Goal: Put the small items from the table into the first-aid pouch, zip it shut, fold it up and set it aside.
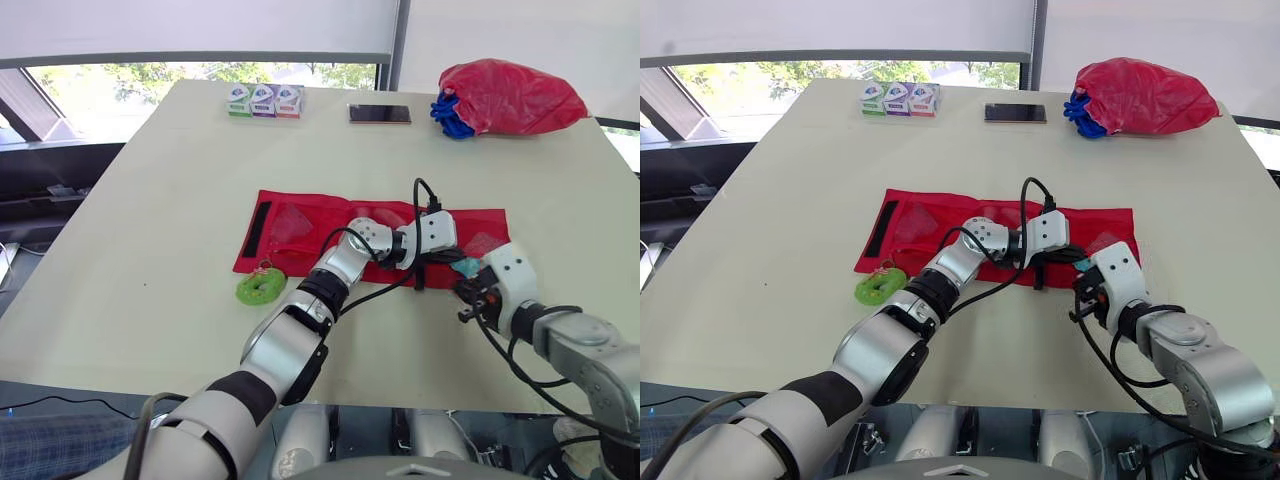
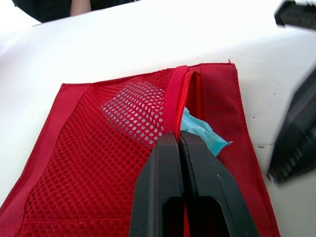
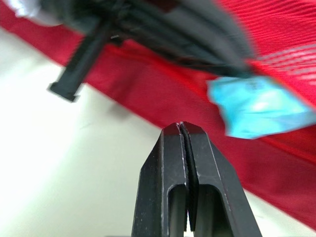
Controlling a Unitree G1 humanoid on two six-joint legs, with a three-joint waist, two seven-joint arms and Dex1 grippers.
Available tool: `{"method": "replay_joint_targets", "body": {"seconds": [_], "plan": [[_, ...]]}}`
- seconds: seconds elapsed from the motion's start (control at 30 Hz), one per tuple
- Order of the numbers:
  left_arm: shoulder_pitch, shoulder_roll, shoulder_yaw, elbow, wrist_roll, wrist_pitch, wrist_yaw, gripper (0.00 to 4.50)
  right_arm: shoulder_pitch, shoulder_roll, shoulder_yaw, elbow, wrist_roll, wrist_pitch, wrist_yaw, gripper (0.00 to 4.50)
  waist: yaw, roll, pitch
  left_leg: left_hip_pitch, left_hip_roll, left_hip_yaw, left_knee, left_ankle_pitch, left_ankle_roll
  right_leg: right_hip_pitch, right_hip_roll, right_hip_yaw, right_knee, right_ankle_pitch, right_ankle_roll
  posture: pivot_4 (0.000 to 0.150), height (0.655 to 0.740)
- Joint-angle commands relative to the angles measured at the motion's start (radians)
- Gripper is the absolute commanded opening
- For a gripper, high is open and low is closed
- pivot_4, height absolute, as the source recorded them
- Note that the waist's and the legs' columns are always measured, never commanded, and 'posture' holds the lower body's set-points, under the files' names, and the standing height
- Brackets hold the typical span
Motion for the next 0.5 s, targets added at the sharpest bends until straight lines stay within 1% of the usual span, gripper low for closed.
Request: {"method": "replay_joint_targets", "body": {"seconds": [0.03, 0.1, 0.23, 0.3, 0.4, 0.5], "plan": [[-0.024, -0.008, 0.004, -0.014, -0.009, -0.015, -0.001, 0.00, -0.023, -0.010, 0.036, 0.039, -0.062, -0.067, -0.047, 0.03, 0.000, 0.000, 0.000, 0.000, 0.000, 0.000, 0.000, 0.000, 0.000, 0.000, 0.000, 0.000, 0.000, 0.000, 0.000, 0.150, 0.7400], [-0.021, -0.008, 0.003, -0.017, -0.009, -0.015, -0.002, 0.00, -0.027, -0.015, 0.052, 0.077, -0.111, -0.114, -0.080, 0.03, 0.001, 0.000, 0.000, 0.000, 0.000, 0.000, 0.000, 0.000, 0.000, 0.000, 0.000, 0.000, 0.000, 0.000, 0.000, 0.150, 0.7400], [-0.008, -0.009, -0.001, -0.032, -0.009, -0.013, -0.006, 0.00, -0.044, 0.020, 0.032, 0.139, -0.164, -0.196, -0.131, 0.03, 0.000, 0.000, 0.000, 0.000, -0.001, 0.000, 0.000, 0.000, 0.000, 0.000, 0.000, 0.000, 0.000, 0.000, 0.000, 0.150, 0.7400], [-0.002, -0.012, -0.005, -0.037, -0.009, -0.012, -0.008, 0.00, -0.054, 0.028, 0.031, 0.179, -0.205, -0.276, -0.157, 0.03, 0.000, 0.000, 0.000, 0.000, -0.001, 0.000, 0.000, 0.000, 0.000, 0.000, 0.000, 0.000, 0.000, 0.000, 0.000, 0.150, 0.7400], [0.005, -0.018, -0.011, -0.048, -0.010, -0.010, -0.013, 0.00, -0.037, 0.042, 0.034, 0.202, -0.227, -0.378, -0.153, 0.03, 0.000, 0.000, 0.000, 0.000, -0.001, 0.001, 0.000, 0.000, 0.000, 0.000, 0.000, 0.000, 0.000, 0.000, 0.000, 0.150, 0.7400], [0.015, -0.022, -0.017, -0.065, -0.013, -0.007, -0.022, 0.00, 0.029, 0.031, 0.032, 0.172, -0.220, -0.445, -0.106, 0.03, 0.002, 0.000, 0.000, 0.000, -0.002, 0.000, 0.000, 0.000, 0.000, 0.000, 0.000, 0.000, -0.001, 0.000, 0.000, 0.150, 0.7400]]}}
